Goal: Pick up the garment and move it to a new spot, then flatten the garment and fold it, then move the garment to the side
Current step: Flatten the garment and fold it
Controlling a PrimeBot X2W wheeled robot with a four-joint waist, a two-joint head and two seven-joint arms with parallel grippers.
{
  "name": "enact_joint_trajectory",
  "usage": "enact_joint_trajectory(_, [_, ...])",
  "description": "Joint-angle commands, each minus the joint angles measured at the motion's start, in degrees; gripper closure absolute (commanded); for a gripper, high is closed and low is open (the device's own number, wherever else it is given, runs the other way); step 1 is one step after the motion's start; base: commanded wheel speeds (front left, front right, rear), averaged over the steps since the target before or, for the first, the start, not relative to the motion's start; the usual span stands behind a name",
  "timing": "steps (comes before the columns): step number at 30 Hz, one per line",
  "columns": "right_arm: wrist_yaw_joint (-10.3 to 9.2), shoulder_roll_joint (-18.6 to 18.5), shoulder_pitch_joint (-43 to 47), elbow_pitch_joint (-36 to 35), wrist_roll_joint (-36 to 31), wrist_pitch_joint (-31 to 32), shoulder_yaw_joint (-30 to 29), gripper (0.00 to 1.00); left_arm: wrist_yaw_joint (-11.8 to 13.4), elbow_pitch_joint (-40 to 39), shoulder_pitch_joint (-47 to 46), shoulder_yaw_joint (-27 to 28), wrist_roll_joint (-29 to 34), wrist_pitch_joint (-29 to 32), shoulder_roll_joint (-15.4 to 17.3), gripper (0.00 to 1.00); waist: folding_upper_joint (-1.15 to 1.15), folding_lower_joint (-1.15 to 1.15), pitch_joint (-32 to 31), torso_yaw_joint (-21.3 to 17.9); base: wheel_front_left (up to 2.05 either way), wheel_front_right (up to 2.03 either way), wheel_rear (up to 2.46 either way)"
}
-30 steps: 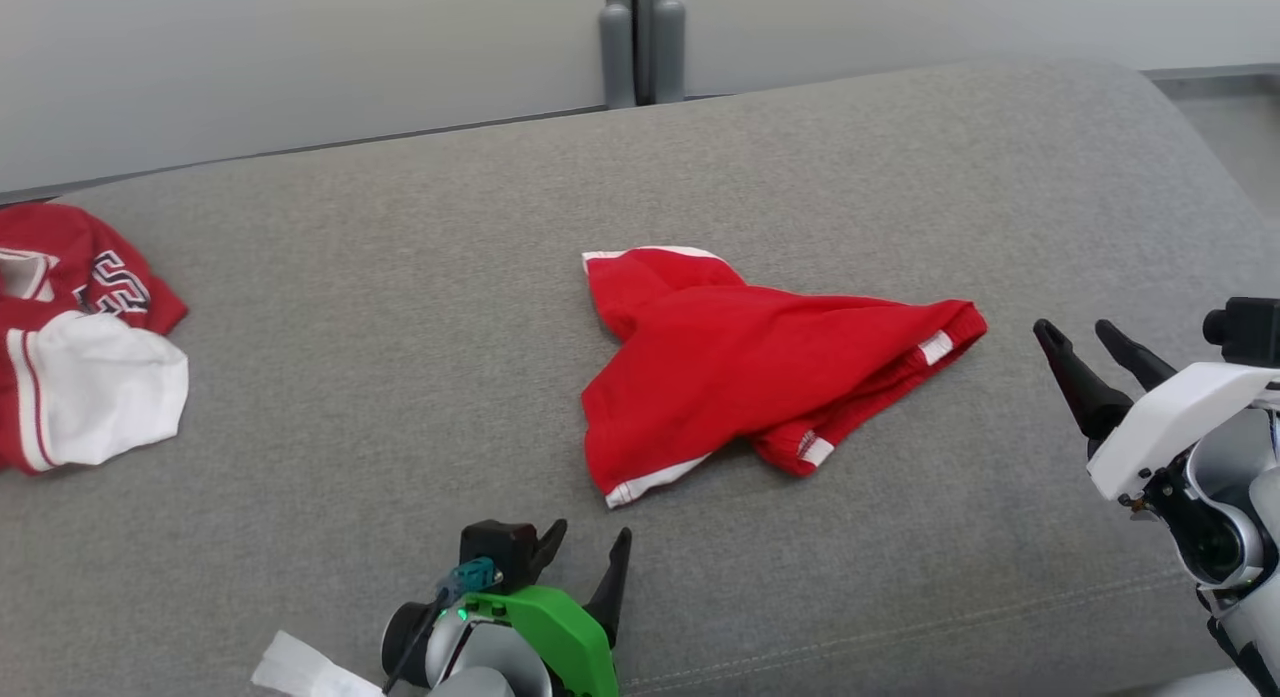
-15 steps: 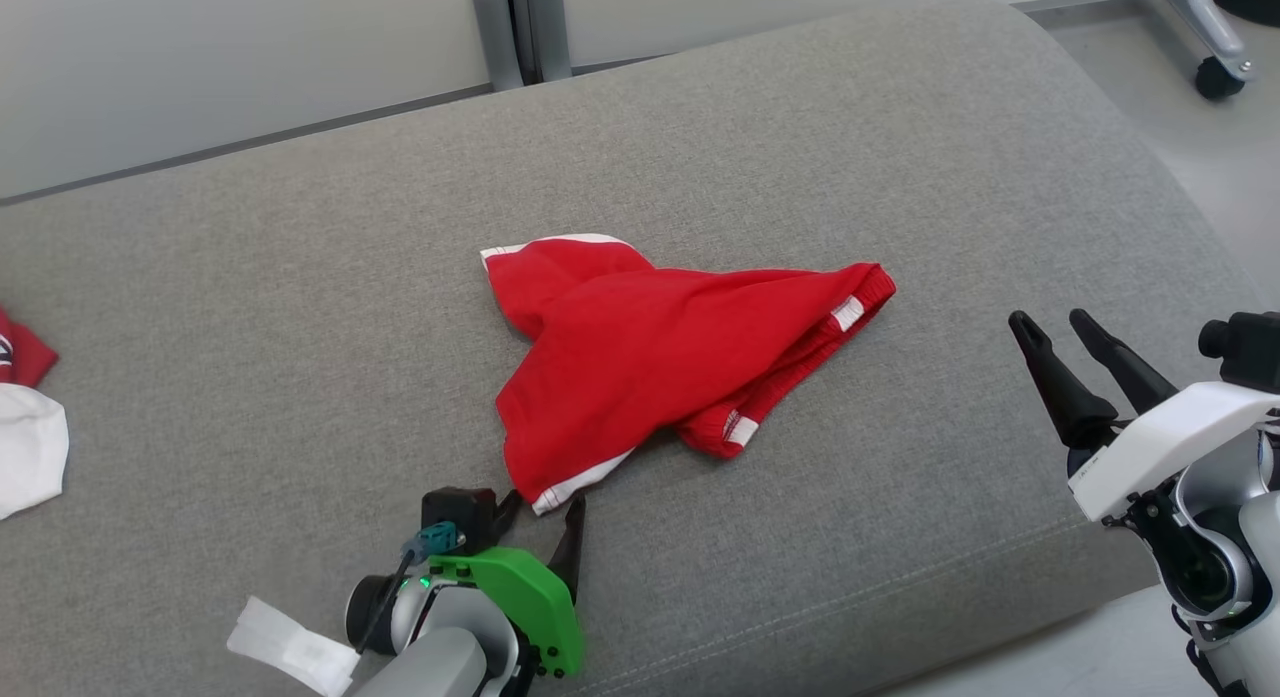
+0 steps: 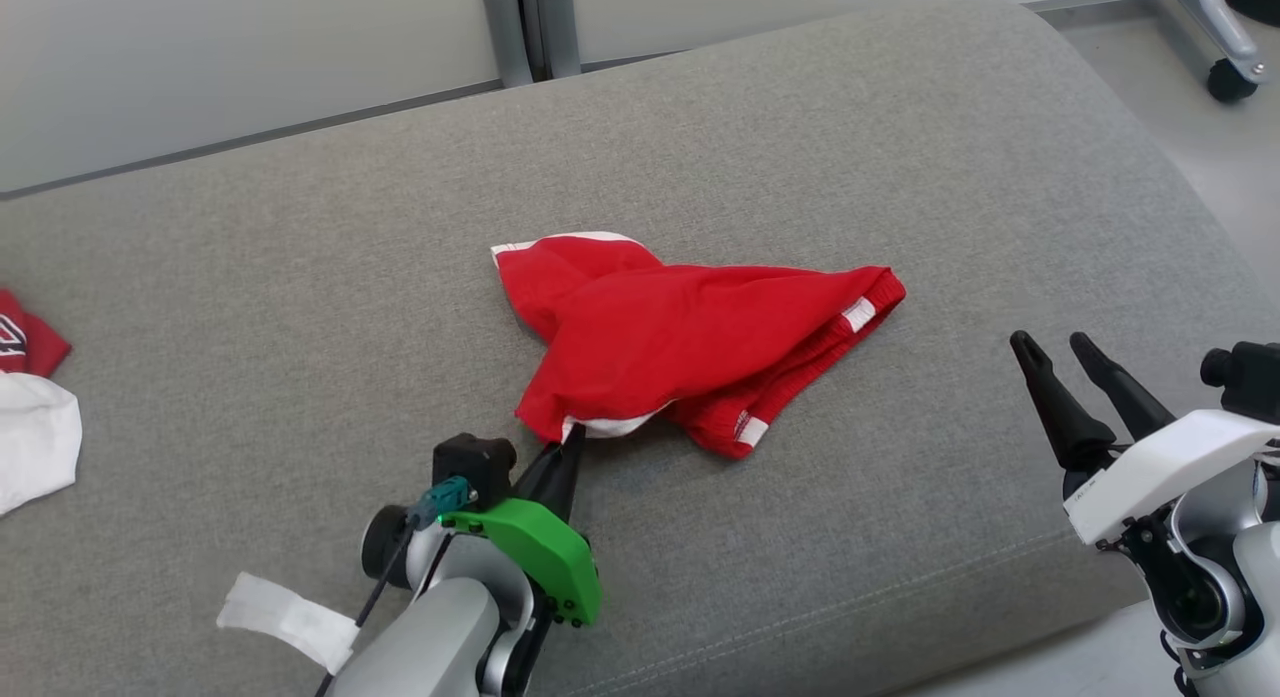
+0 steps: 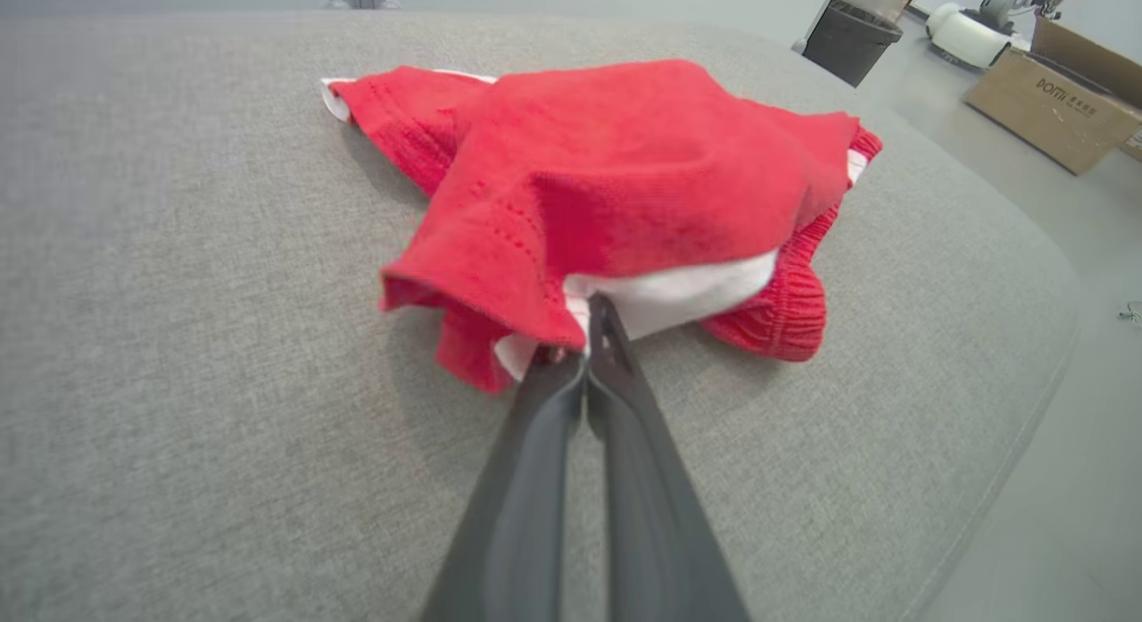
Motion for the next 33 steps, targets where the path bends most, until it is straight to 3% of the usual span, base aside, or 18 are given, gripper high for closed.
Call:
enact_joint_trajectory(1, [0.00,0.28,0.95,-0.57,-0.27,0.19,-0.06,0.00,0.33,-2.52,0.94,1.43,0.79,-0.22,1.25,1.00,0.00,0.00,-0.48,1.15,0.00,0.00,0.00])
enact_joint_trajectory(5, [0.00,0.68,1.87,-1.07,-0.42,0.69,0.49,0.00,0.70,-8.04,0.64,2.88,0.60,0.58,3.70,1.00,0.00,0.00,-1.12,2.69,0.00,0.00,0.00])
enact_joint_trajectory(12, [0.00,1.65,1.14,1.30,-1.75,0.84,0.69,0.00,3.91,-18.48,-0.18,4.07,0.75,4.75,7.96,1.00,0.00,0.00,-1.54,4.16,0.00,0.00,0.00])
enact_joint_trajectory(26, [0.00,2.61,-2.99,6.77,-1.22,-0.47,4.48,0.00,13.02,-37.38,5.01,7.93,-2.95,15.57,16.83,1.00,0.00,0.00,-1.13,5.49,0.00,0.00,0.00])
enact_joint_trajectory(29, [0.00,2.44,-3.51,6.98,-0.77,-0.63,5.21,0.00,14.26,-38.23,5.87,9.27,-4.39,18.30,19.40,1.00,0.00,0.00,-0.78,5.10,0.00,0.00,0.00])
enact_joint_trajectory(33, [0.00,2.45,-5.15,6.87,0.08,-0.69,7.25,0.00,13.33,-33.21,3.67,10.50,-6.29,20.89,20.72,1.00,0.00,0.00,0.43,3.41,0.00,0.00,0.00])
